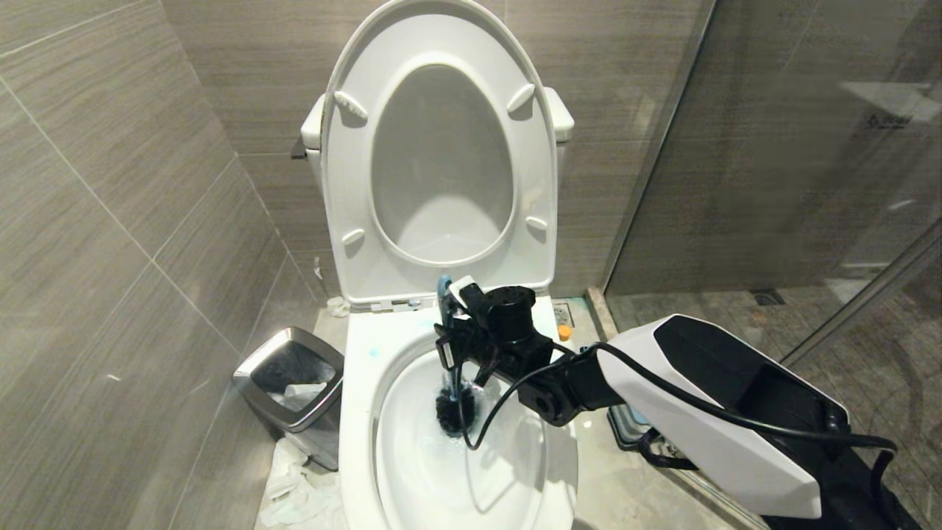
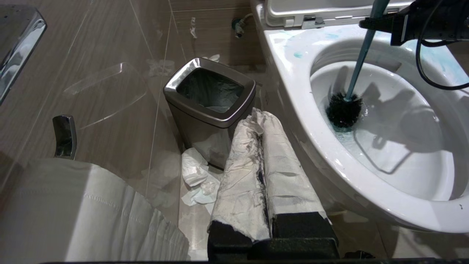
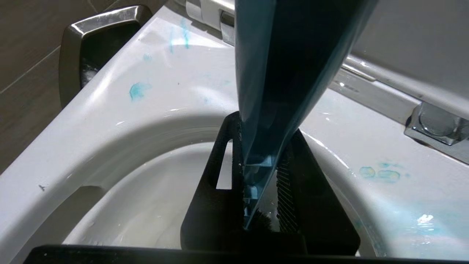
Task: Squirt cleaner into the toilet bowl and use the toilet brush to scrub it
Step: Scrub the toilet bowl
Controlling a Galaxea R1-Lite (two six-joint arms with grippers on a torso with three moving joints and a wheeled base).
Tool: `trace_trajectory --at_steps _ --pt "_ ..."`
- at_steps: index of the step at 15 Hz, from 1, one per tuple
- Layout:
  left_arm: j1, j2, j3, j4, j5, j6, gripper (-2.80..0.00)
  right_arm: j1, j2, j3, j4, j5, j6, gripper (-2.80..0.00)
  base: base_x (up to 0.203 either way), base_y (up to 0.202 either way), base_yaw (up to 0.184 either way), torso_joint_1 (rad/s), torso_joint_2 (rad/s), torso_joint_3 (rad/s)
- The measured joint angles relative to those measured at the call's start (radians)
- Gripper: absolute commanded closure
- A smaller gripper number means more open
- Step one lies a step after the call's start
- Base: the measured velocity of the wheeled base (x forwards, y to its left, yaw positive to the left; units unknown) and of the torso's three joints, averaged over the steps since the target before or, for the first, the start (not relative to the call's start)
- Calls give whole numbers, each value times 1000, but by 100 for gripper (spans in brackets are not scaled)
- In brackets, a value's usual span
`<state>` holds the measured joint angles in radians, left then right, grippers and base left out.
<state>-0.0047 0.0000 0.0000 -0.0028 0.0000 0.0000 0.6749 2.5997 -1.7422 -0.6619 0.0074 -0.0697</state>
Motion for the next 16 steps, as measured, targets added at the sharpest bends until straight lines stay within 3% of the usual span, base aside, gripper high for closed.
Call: trace_trajectory --at_steps 6,16 --pt "0 0 0 0 0 0 0 4 -80 68 -4 1 -2 0 0 0 0 0 0 0" --pt "0 0 0 0 0 0 0 1 -7 55 -27 1 6 0 0 0 0 0 0 0"
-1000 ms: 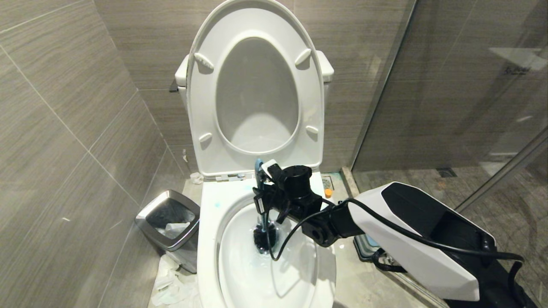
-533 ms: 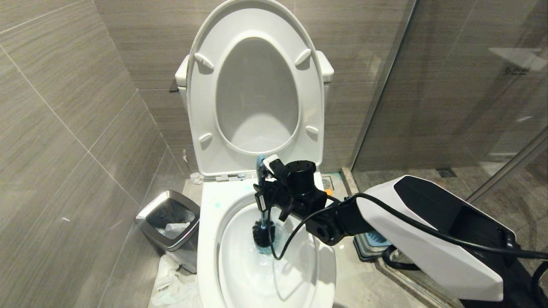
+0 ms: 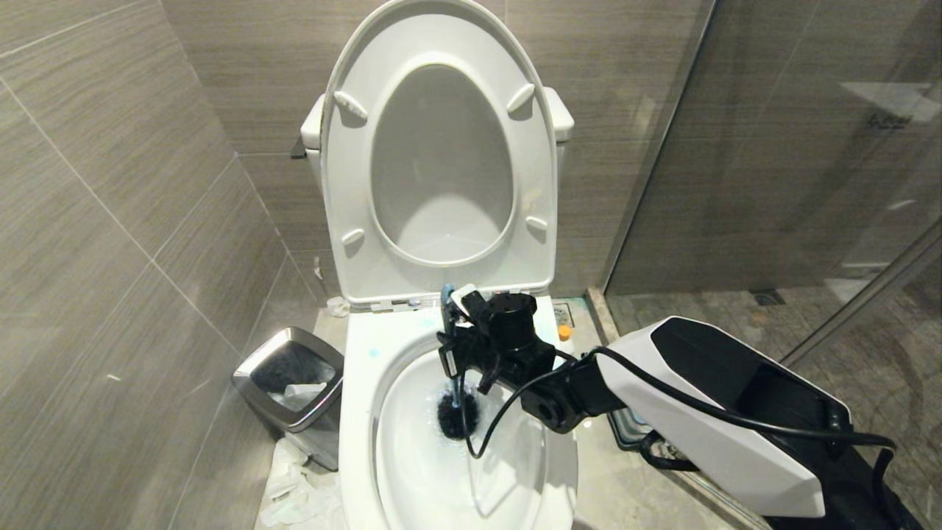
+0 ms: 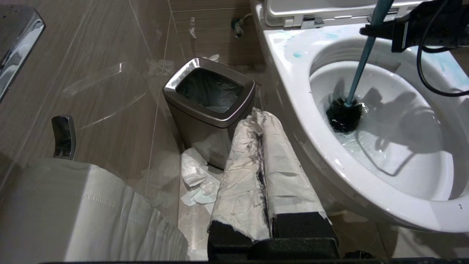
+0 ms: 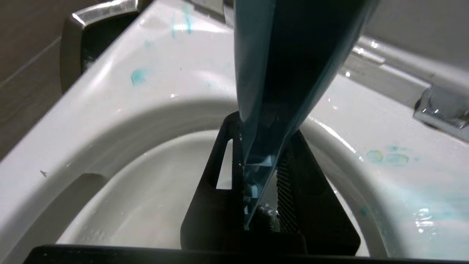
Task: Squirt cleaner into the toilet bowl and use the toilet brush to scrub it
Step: Scrub the toilet bowl
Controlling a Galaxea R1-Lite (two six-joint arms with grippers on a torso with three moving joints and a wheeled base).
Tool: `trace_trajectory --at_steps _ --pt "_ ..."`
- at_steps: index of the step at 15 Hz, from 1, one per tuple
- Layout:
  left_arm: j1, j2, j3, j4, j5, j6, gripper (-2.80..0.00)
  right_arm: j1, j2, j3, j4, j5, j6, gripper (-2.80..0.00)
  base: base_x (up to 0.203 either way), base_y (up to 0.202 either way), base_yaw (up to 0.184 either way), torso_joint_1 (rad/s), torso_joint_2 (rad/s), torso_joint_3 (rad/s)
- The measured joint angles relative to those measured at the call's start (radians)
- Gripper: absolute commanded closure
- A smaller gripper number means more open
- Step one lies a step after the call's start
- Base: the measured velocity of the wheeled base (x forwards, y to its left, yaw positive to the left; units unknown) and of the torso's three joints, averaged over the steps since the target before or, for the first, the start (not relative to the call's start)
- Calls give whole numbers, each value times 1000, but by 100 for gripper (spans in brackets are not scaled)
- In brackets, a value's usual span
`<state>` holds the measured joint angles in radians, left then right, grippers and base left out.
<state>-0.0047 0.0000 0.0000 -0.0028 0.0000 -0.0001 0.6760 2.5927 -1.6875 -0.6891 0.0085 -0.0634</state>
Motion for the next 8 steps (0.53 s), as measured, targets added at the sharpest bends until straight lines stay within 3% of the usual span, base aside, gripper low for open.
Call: trace_trajectory --at_steps 4,8 --pt "0 0 0 0 0 0 0 3 -60 109 -78 11 2 0 0 0 0 0 0 0" --pt "0 0 0 0 0 0 0 11 -88 112 -96 16 -1 0 0 0 0 0 0 0"
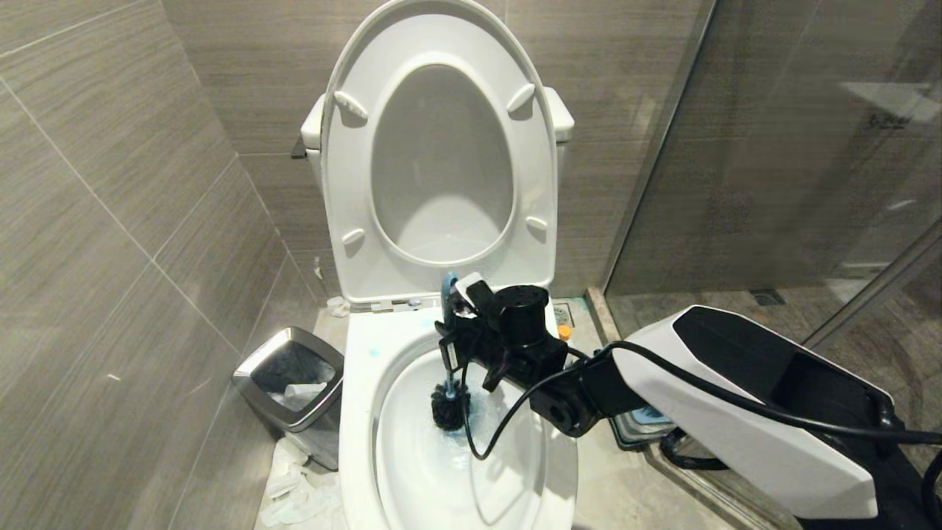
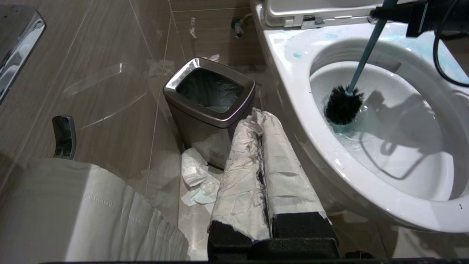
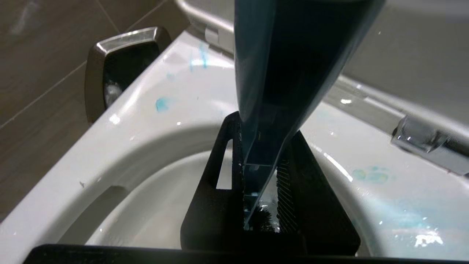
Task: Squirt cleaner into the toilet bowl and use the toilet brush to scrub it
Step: Scrub the toilet bowl
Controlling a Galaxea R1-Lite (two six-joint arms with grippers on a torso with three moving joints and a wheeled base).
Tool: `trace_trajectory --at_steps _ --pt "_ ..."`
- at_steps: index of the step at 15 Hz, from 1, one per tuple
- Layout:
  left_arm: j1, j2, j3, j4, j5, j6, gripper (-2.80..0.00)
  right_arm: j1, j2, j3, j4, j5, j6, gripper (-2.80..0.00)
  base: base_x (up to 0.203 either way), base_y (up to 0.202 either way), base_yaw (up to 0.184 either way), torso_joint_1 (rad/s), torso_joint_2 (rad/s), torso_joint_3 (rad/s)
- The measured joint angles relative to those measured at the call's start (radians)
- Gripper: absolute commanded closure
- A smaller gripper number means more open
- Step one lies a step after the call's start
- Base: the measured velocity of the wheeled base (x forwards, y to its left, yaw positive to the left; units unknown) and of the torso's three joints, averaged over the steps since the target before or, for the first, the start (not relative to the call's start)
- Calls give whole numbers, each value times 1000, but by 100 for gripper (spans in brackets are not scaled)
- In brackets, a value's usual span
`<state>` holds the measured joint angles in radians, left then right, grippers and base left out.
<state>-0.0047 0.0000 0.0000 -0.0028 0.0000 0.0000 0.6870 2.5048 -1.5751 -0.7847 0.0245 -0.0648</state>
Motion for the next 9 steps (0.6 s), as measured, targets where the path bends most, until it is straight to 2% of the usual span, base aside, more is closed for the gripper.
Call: trace_trajectory --at_steps 9 --pt "1 0 0 0 0 0 0 14 -3 -83 4 27 -48 0 0 0 0 0 0 0"
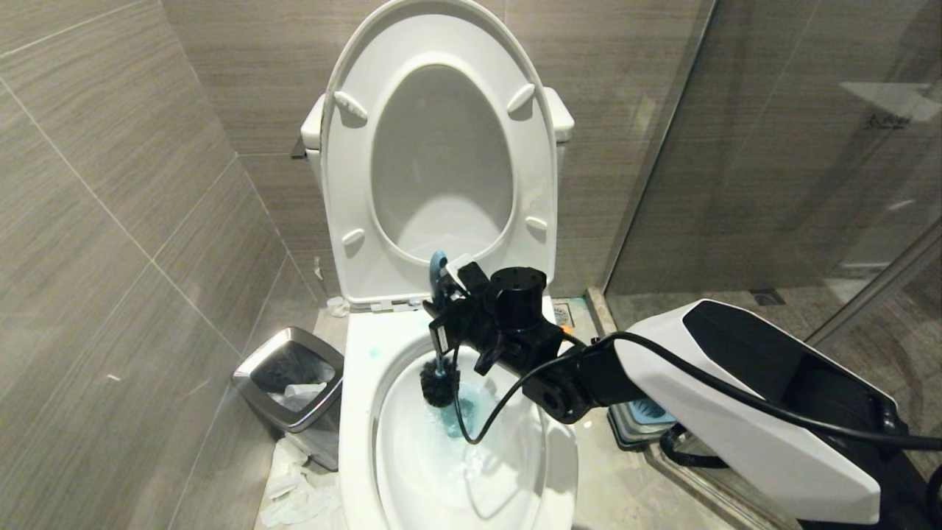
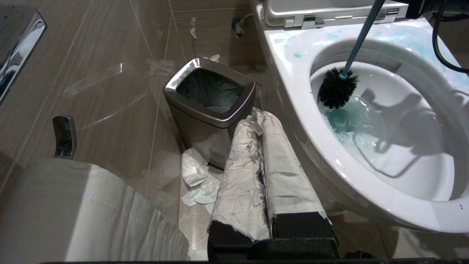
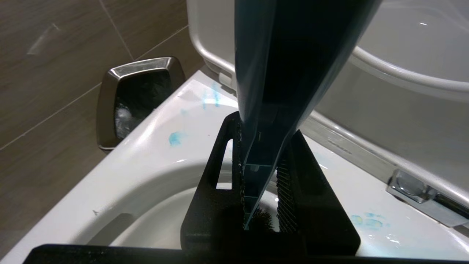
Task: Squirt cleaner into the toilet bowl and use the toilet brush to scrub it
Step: Scrub the toilet bowl
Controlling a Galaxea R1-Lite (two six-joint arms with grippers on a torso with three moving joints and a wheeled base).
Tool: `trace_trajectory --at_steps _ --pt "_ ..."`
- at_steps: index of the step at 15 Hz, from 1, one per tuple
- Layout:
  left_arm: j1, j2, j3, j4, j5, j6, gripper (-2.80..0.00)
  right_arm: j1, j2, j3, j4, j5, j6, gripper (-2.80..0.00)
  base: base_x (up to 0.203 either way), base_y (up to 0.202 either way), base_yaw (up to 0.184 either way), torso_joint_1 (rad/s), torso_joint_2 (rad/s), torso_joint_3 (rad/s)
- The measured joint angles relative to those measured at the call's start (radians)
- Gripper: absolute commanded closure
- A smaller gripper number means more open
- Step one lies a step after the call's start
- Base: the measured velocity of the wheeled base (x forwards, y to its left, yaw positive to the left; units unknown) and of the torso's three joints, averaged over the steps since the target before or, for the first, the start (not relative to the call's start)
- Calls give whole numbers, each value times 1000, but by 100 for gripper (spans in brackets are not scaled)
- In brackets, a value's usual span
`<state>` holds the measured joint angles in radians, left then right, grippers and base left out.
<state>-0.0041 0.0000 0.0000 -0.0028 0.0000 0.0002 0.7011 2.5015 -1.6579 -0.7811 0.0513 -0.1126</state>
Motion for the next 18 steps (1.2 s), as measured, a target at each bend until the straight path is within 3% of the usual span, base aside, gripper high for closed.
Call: trace_trajectory --at_steps 10,14,18 --pt "0 0 0 0 0 0 0 129 -5 55 -2 16 8 0 0 0 0 0 0 0" --pt "-1 0 0 0 0 0 0 176 -67 202 -14 17 39 0 0 0 0 0 0 0" --pt "0 0 0 0 0 0 0 204 -154 399 -111 38 48 0 0 0 0 0 0 0"
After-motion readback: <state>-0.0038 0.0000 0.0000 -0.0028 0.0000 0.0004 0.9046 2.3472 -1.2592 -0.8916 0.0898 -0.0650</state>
